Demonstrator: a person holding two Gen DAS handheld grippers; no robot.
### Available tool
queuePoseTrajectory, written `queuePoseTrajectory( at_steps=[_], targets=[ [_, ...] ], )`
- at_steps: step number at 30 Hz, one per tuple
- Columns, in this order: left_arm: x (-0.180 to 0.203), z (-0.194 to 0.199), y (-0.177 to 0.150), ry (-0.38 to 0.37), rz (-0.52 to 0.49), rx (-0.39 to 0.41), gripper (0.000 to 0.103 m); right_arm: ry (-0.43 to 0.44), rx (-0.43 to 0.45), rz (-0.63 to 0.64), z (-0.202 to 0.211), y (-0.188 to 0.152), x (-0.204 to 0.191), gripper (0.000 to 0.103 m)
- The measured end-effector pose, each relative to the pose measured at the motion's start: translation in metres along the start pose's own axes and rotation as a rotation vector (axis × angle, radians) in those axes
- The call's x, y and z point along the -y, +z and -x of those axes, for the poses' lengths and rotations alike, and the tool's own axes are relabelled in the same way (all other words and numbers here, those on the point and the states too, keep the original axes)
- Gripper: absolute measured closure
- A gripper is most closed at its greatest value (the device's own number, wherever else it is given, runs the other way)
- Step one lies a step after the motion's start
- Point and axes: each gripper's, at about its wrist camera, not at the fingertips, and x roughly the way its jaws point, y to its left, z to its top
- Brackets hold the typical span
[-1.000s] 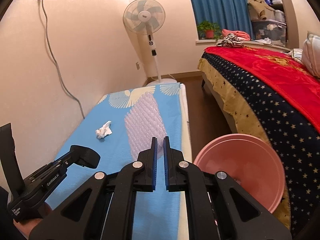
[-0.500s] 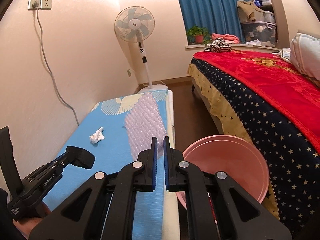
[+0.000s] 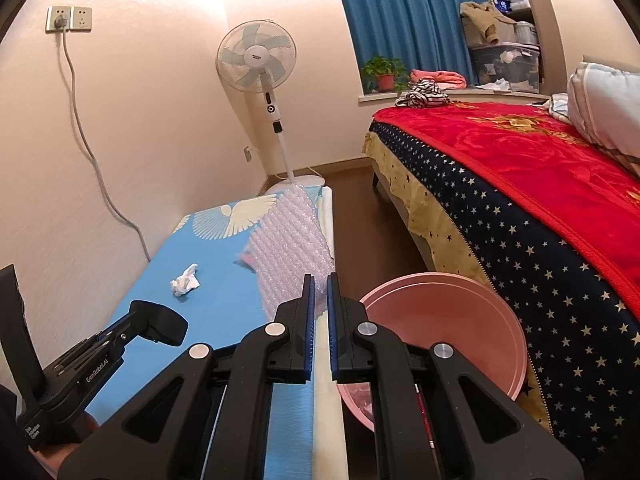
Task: Collect trash
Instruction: 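Carry the black strap and lavender foam net over the pink bin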
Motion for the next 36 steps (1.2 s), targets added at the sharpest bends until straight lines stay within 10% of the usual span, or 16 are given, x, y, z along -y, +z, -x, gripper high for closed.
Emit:
queuePoseTrajectory(
  at_steps=[36],
  targets=[
    [0.076,-0.036,-0.004,-0.167,-0.127,-0.024,0.093,-0.169,0.003,-0.091,0.003,0.001,0.06,0.097]
  ],
)
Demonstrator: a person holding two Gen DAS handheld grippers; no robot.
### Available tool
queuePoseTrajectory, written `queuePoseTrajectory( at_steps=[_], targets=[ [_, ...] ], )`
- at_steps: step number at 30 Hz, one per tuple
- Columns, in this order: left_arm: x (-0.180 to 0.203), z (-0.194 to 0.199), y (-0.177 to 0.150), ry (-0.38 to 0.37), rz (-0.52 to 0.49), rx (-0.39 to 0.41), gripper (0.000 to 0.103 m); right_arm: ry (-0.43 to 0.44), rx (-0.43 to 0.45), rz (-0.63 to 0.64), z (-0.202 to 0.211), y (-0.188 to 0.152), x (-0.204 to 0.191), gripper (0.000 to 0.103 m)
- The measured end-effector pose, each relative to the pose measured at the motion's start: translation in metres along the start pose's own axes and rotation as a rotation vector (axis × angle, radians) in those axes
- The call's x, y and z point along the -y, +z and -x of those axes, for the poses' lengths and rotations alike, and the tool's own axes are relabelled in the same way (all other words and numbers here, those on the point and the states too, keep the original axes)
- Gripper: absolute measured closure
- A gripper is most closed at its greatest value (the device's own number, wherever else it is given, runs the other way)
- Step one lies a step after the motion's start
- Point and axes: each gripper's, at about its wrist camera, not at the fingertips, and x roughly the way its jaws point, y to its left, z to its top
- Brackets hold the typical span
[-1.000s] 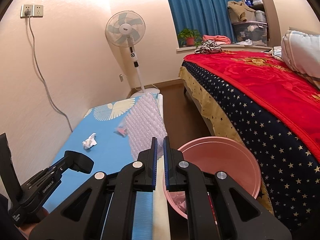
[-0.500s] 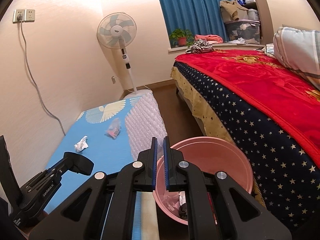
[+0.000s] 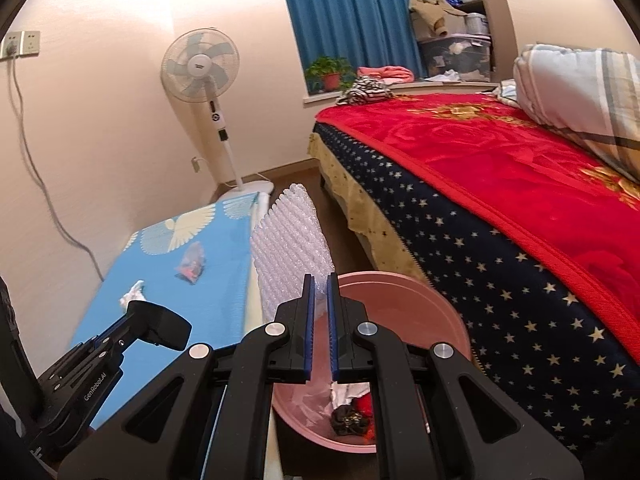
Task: Collect trash
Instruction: 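Carry the black strap and lavender foam net over the pink bin, then open the left gripper over the bin while the right gripper releases the foam net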
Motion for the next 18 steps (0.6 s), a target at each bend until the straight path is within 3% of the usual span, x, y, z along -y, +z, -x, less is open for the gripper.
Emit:
queuePoseTrajectory(
  at_steps=[18],
  targets=[
    [0.038,-0.036,-0.003,-0.078,-0.043,-0.048,0.093,-0.087,-0.019,-0.029,-0.01,0.001,0.027,0.096]
  ],
)
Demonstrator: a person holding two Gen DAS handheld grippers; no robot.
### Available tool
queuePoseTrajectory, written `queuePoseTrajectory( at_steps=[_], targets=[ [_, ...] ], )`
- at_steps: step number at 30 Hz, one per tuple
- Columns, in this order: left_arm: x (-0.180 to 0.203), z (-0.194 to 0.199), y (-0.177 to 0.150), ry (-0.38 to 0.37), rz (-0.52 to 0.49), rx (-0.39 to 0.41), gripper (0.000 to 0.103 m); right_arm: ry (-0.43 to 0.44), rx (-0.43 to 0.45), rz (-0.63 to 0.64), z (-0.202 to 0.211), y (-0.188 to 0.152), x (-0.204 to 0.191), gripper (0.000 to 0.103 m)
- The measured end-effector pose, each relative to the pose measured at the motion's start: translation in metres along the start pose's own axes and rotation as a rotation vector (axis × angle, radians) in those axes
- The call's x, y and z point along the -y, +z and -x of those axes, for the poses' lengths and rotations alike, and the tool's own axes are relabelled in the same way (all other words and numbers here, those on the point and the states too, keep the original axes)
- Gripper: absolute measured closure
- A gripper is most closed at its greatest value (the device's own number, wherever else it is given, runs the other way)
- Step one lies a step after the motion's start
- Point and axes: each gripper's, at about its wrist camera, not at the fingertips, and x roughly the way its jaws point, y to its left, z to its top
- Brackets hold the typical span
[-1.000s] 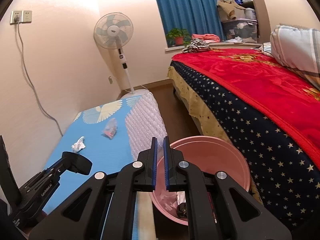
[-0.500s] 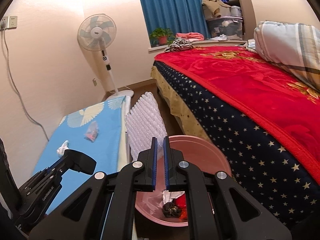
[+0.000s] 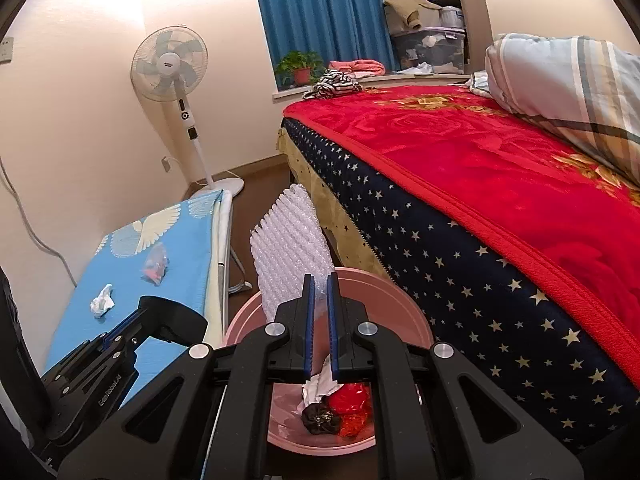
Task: Collect trash
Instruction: 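Open the left gripper over the bin while the right gripper releases the foam net, then move both open grippers back toward the tissue and clear bag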
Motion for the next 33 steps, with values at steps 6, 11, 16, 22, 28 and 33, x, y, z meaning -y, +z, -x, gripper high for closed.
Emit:
queuePoseTrajectory(
  at_steps=[6,11,16,22,28,33],
  targets=[
    [0.003,-0.011,-0.004,-0.043,0.002,-0.04,0.07,-0.045,-0.027,-0.009,-0.009,-0.001,0.002,0.061],
    [-0.003,-0.013,-0.007,-0.023,0.013,-0.043,0.07,-0.082,-0.018,-0.036,-0.011,-0.004,0.007,0.045],
    [-0.013,-0.011,-0.006,0.005,0.023,-0.031,0.07,-0.075,-0.018,-0.014,-0.014,-0.006,0.0,0.045],
    [-0.03,-0.007,-0.005,0.049,0.04,-0.005,0.07,-0.059,-0.017,-0.011,-0.019,-0.006,-0.007,0.045],
    [-0.058,0.002,-0.004,0.129,0.083,0.034,0.07,-0.021,-0.012,0.001,-0.03,-0.01,-0.024,0.045],
    [-0.088,0.012,-0.002,0.219,0.138,0.064,0.07,0.032,-0.02,0.022,-0.045,-0.016,-0.051,0.045]
  ],
)
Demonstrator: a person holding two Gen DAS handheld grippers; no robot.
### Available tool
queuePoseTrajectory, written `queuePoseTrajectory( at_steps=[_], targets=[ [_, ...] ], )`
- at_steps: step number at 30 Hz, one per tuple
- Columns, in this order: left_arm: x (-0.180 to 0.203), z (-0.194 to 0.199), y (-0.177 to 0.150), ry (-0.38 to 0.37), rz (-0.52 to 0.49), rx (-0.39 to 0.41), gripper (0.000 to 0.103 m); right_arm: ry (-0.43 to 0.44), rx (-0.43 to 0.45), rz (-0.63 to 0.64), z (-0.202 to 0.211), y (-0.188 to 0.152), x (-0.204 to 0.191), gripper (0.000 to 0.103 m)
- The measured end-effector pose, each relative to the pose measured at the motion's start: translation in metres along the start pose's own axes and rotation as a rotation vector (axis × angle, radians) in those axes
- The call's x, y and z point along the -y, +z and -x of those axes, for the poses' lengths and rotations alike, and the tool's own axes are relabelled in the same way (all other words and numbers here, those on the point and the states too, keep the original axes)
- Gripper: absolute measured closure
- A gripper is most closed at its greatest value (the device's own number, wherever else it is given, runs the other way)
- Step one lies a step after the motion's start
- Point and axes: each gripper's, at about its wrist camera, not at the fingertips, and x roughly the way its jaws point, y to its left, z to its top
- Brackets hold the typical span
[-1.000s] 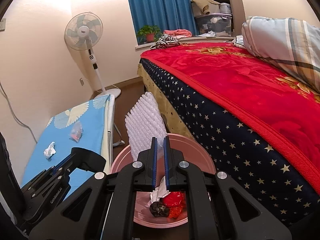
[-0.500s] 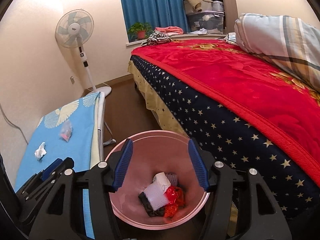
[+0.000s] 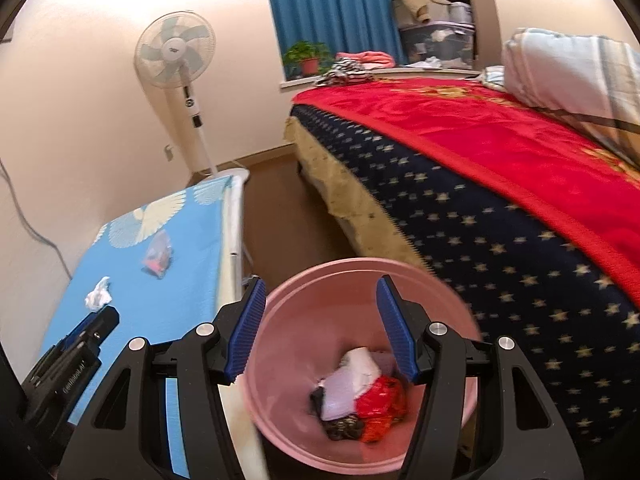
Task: Collect trash
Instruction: 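Move both open grippers back toward the tissue and clear bag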
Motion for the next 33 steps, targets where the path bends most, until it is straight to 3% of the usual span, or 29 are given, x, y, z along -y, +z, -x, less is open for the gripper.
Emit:
queuePoseTrajectory(
  at_steps=[7,13,24,33],
  targets=[
    [-0.048,0.0,0.005,0.131,0.074,0.012,0.07,0.089,-0.019,0.03,-0.023,-0.004,-0.04,0.045],
    [-0.078,-0.008,0.012,0.193,0.104,0.01,0.07,0.187,-0.045,0.098,-0.049,0.006,-0.082,0.046],
    [-0.109,-0.034,0.029,0.25,0.167,0.033,0.07,0.307,-0.108,0.198,-0.125,0.019,-0.154,0.047],
    [-0.135,-0.069,0.037,0.253,0.21,-0.017,0.065,0.368,-0.177,0.193,-0.181,0.019,-0.183,0.045]
  ],
)
